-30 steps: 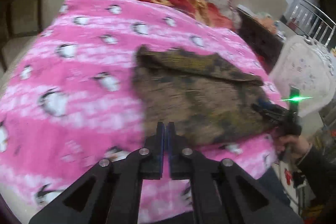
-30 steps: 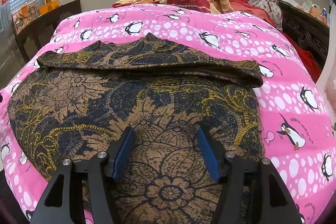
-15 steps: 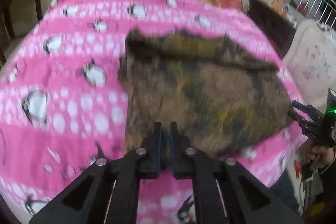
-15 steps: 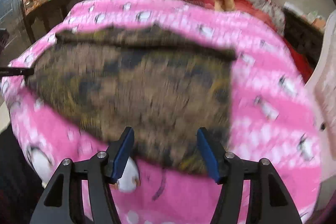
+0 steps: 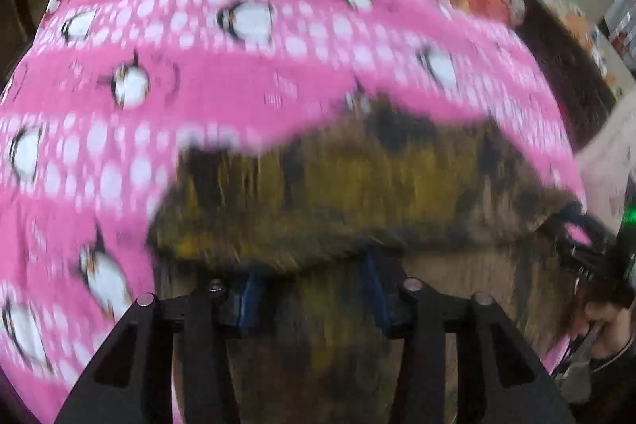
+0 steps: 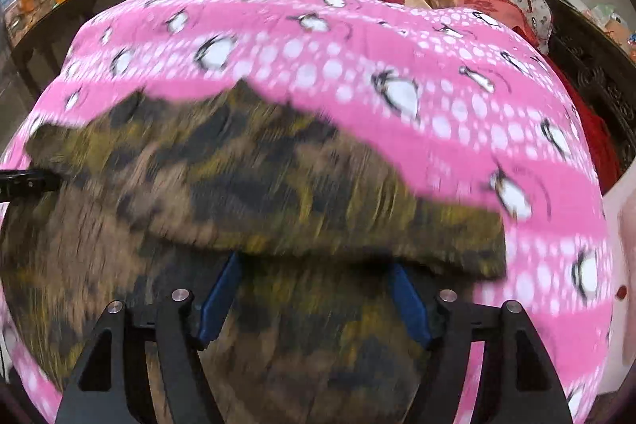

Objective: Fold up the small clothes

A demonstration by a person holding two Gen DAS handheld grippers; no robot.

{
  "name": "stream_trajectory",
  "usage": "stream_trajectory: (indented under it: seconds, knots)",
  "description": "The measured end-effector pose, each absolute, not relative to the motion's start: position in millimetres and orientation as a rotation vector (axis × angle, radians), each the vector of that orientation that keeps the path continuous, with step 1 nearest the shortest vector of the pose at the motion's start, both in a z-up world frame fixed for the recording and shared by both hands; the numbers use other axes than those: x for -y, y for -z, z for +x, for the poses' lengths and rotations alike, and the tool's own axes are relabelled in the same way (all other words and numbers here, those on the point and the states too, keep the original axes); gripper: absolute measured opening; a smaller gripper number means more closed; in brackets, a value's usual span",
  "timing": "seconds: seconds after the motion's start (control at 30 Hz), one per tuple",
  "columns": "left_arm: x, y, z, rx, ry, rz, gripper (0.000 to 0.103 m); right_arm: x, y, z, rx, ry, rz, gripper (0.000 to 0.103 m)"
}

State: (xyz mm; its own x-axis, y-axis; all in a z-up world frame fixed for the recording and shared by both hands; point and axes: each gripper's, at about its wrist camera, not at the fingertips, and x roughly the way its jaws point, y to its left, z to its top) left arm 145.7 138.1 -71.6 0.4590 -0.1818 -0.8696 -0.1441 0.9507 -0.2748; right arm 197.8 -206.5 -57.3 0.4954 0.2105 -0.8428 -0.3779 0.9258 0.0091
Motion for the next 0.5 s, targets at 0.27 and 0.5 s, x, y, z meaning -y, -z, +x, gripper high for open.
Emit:
stream_trajectory:
  seconds: [0.27,0.5]
  knots:
    - [-155.8,34.9,186.2,-0.909,-0.074,-0.34,0.051,226.9,14.8,230.9,-0.826,-0.307,-0.054,0.076]
    - [-109.9,60.5,199.6,-0.85,-0.129,-0.235,0.067,202.4,37.6,233.1,-0.783,-0.23,-0.125,0.076]
